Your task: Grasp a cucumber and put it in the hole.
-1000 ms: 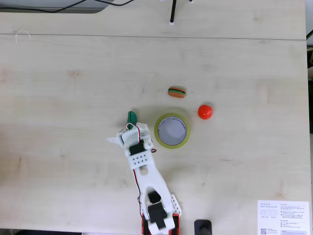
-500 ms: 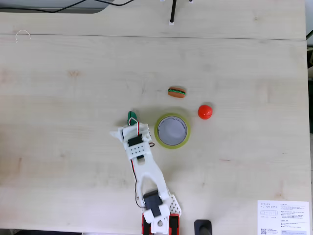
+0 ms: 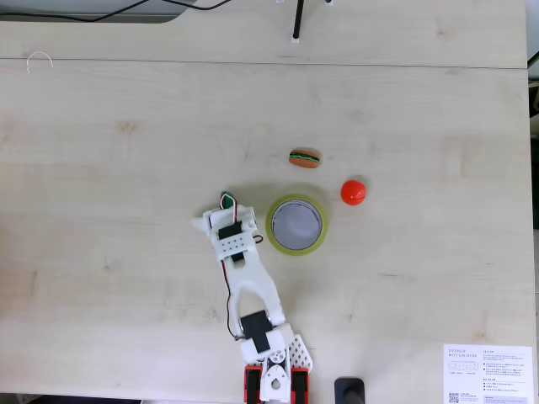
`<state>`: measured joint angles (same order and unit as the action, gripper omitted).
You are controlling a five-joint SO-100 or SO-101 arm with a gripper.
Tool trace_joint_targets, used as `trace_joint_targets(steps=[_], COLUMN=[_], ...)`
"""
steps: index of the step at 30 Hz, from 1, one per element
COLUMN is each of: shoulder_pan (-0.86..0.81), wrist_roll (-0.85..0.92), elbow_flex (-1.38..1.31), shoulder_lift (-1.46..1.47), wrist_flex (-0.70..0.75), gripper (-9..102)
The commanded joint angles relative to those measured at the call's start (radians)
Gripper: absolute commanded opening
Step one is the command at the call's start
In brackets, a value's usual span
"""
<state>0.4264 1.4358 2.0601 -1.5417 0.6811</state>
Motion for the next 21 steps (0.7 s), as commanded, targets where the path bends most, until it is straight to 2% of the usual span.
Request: trace_joint_targets(steps=[1, 16, 21], shoulder_pan=[-0.020, -0.028, -0.028], wrist_roll=[-0.009, -0.009, -0.003], elbow_flex=[-0.080, -0.083, -0.081], shoulder_lift=[0.008, 0.095, 0.123], wrist_flex=[-0.038, -0.060, -0.060], gripper=[42, 37, 30])
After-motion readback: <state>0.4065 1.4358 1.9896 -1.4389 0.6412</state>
